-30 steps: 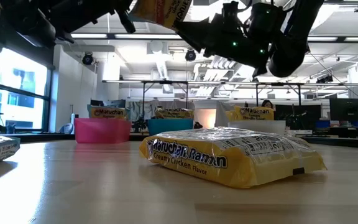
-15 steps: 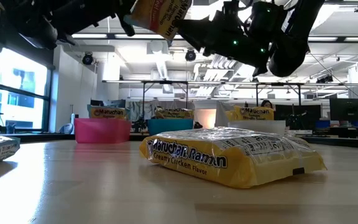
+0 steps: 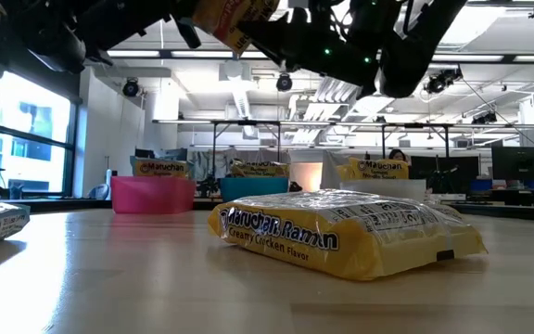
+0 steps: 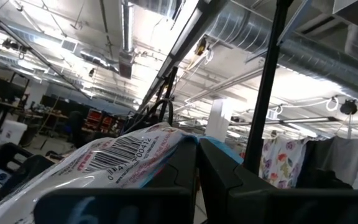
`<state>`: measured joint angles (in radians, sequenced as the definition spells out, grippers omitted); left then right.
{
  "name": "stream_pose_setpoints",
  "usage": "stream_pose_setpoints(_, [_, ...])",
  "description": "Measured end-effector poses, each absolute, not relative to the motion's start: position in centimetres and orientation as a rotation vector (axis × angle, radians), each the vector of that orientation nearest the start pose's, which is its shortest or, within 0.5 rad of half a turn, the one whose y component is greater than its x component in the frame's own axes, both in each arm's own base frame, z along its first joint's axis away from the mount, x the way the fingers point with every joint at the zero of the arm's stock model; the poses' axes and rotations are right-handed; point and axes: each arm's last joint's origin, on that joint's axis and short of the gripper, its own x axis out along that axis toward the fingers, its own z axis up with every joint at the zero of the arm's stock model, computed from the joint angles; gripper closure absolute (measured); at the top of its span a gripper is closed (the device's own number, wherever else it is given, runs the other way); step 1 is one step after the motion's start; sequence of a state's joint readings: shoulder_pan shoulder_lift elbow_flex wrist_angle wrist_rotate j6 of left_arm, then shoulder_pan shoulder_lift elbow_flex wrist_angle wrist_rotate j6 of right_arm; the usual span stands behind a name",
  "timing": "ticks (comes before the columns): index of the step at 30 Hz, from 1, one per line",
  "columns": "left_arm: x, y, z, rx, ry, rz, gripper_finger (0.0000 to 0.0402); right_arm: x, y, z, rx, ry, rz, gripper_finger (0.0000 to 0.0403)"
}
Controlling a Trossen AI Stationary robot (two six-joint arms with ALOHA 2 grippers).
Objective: Sort Maruchan noodles
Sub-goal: Put the top blue noodle pack into the red bin
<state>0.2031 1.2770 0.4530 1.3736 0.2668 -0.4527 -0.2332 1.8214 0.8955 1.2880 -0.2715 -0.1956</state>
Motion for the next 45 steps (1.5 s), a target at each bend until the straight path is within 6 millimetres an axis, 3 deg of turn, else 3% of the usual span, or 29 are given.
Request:
stream_pose_setpoints(19, [23.1, 4.3, 26.7, -0.334, -0.495, -0.230, 0.0401, 36.0, -8.0, 23.4, -0.328, -0.375, 0.024, 0.0169])
stream_pose_setpoints(29, [23.2, 4.6, 26.4, -0.346, -0.453, -0.223, 0.0401, 33.4, -8.5, 23.9, -0.281, -0.359, 0.103, 0.0169])
stream_pose_setpoints(37, [23.2, 4.7, 26.5, -0.327, -0.477, -0.192, 0.0401, 34.1, -7.6, 23.2, -0.307, -0.346, 0.095, 0.0169])
stream_pose_setpoints(45, [23.0, 4.7, 26.8, -0.291, -0.517, -0.174, 0.0401, 36.4, -7.6, 22.9, -0.296, -0.353, 0.104, 0.0169])
